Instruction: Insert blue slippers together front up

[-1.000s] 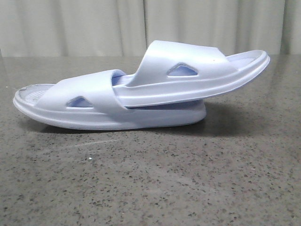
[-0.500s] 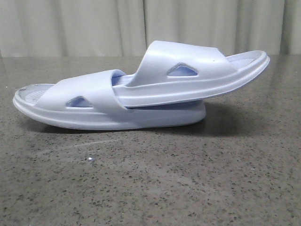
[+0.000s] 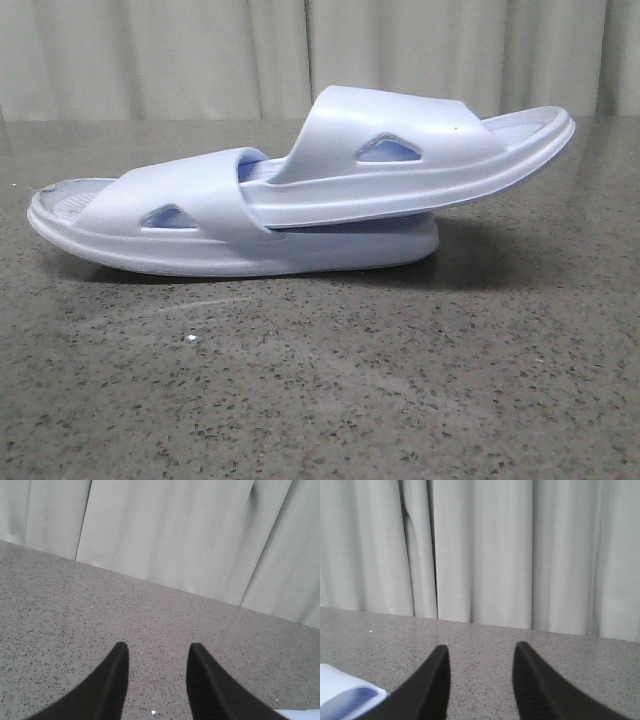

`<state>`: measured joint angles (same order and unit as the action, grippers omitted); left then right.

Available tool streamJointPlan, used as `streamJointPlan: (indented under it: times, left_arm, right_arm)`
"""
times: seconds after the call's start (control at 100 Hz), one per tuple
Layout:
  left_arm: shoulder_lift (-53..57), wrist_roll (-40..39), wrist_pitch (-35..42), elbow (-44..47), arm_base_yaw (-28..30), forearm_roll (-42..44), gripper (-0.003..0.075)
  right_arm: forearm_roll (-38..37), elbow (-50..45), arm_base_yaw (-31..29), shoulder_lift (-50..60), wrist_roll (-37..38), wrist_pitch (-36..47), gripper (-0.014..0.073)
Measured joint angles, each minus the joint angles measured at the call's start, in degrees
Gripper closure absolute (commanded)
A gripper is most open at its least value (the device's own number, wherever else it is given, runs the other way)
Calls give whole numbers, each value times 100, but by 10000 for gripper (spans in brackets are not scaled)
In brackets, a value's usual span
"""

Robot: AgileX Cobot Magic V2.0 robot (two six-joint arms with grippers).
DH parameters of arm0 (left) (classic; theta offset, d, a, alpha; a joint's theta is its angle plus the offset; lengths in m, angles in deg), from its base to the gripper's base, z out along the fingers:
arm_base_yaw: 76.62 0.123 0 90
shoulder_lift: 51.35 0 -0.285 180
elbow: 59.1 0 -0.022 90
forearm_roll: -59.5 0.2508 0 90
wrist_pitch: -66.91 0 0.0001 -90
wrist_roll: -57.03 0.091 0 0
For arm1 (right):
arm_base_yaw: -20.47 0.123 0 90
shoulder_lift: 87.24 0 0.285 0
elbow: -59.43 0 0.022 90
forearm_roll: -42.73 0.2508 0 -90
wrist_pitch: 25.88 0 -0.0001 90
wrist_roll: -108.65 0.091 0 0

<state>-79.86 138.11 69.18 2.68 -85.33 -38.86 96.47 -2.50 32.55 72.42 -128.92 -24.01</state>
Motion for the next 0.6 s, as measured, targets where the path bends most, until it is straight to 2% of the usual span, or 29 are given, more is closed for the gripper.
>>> streamJointPlan:
  times: [0.08,0.13,0.6]
  left_arm:
    - [0,0,0,0,0,0,696]
    - [0,0,0,0,0,0,705]
    - [0,0,0,13,0,-8,704]
  right_arm:
    - [0,0,0,0,0,13,646]
    - [0,0,0,0,0,25,702]
    - [0,0,0,0,-15,27,701]
